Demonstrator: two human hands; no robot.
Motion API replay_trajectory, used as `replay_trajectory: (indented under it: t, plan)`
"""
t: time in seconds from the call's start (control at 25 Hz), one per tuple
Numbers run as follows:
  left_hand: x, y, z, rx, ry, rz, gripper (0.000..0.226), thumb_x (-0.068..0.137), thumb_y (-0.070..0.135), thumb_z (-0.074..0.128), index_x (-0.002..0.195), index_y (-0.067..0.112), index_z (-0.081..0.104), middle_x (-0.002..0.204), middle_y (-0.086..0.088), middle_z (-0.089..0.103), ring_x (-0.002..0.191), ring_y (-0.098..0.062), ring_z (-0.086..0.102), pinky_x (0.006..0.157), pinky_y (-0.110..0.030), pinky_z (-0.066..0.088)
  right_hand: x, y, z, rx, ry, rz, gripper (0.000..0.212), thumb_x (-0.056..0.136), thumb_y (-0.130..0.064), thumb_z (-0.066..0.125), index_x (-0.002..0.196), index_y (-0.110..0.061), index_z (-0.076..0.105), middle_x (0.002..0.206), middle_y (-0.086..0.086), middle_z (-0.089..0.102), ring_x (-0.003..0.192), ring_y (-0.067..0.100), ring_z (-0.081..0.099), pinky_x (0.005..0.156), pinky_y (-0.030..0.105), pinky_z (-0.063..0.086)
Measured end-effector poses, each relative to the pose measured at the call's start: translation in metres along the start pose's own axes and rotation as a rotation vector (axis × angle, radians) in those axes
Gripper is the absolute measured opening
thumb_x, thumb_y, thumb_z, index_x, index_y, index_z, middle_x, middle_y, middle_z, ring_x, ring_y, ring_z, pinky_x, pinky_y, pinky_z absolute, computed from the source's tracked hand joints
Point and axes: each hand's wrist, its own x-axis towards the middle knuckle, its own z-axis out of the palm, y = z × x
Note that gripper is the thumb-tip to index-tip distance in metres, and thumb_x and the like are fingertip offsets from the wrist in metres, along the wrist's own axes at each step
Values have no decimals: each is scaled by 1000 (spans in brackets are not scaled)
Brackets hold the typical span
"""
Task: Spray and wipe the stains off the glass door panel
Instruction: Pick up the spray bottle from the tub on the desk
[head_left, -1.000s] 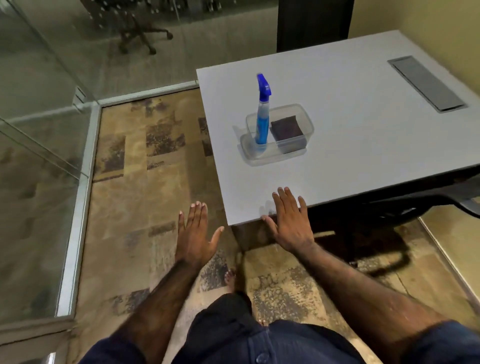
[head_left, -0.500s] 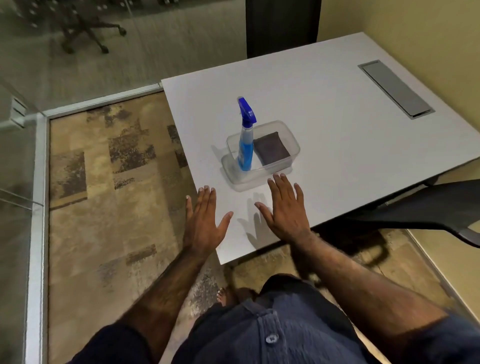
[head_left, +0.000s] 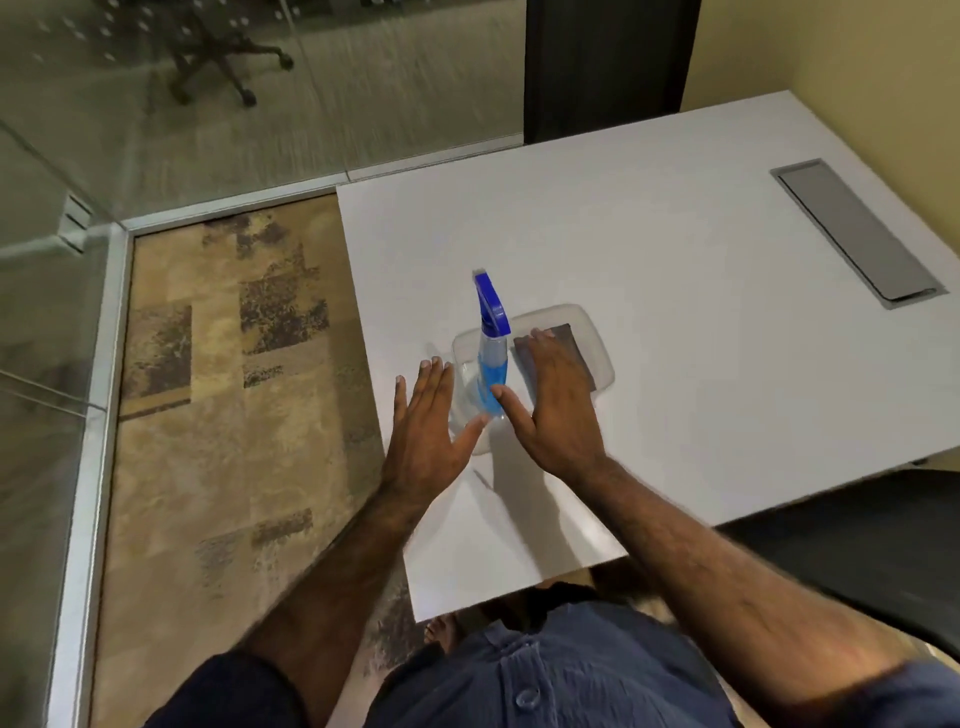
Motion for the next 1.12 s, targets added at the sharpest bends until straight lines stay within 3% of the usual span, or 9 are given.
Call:
replay_trajectory:
  t: [0.16, 0.24, 0.36, 0.52, 0.76, 0.84, 0.92, 1.0, 1.12]
  plan:
    - [42, 8, 2, -70, -55, -32, 103, 91, 82, 23, 171, 17, 14, 180, -3, 13, 168, -21, 8, 138, -47, 0, 46, 1, -6, 109, -144, 29, 78, 103, -60, 63, 166, -22, 37, 169, 3, 47, 152, 26, 49, 125, 46, 40]
    - [50, 9, 7, -128, -38, -7, 95, 96, 71, 43, 169, 11, 24, 178, -8, 23, 167, -27, 18, 137, -44, 8, 62, 2, -6, 138, -261, 7, 78, 102, -56, 68, 165, -22, 38, 168, 2, 50, 149, 25, 51, 124, 46, 42]
    - [61, 8, 16, -200, -71, -6, 87, 100, 48, 68, 167, 9, 29, 175, -11, 31, 166, -30, 23, 136, -52, 18, 79, 9, -2, 167, -408, -28, 72, 103, -50, 70, 163, -18, 43, 161, 4, 57, 142, 27, 56, 121, 49, 48]
    - [69, 8, 27, -237, -155, -116, 86, 99, 48, 69, 169, 20, 27, 178, -4, 28, 167, -23, 19, 137, -50, 14, 90, 18, 3, 183, -460, 7, 68, 104, -48, 69, 160, -16, 47, 157, 6, 61, 139, 26, 59, 118, 43, 50]
    - [70, 14, 24, -225, -172, -158, 84, 100, 50, 67, 167, 18, 30, 176, -5, 32, 166, -25, 21, 137, -49, 10, 95, 15, -6, 144, -512, -18, 65, 105, -47, 67, 159, -16, 49, 157, 6, 61, 139, 27, 58, 120, 51, 47]
    - [85, 18, 16, -231, -169, -157, 85, 100, 52, 66, 168, 17, 30, 176, -5, 32, 166, -26, 20, 137, -48, 9, 103, 9, -12, 142, -512, -2, 66, 104, -48, 68, 158, -16, 51, 156, 6, 62, 138, 28, 58, 118, 46, 48]
    - [43, 16, -14, -240, -42, -116, 86, 99, 54, 65, 168, 15, 30, 176, -7, 32, 166, -28, 21, 137, -51, 10, 72, -29, -24, 130, -471, -107, 66, 103, -48, 69, 158, -15, 52, 155, 7, 63, 137, 27, 59, 111, 35, 47]
    - [57, 21, -17, -278, 4, -80, 87, 98, 51, 67, 166, 11, 32, 174, -10, 35, 165, -30, 25, 137, -51, 13, 88, -30, -32, 175, -434, -90, 64, 103, -45, 70, 157, -16, 52, 155, 7, 63, 133, 23, 59, 109, 35, 48]
    - [5, 13, -39, -432, 160, -185, 88, 97, 51, 70, 167, 18, 29, 175, -2, 34, 164, -22, 29, 136, -49, 20, 52, -70, -40, 213, -387, -247, 64, 102, -46, 71, 156, -17, 52, 152, 5, 63, 121, 10, 53, 102, 32, 47]
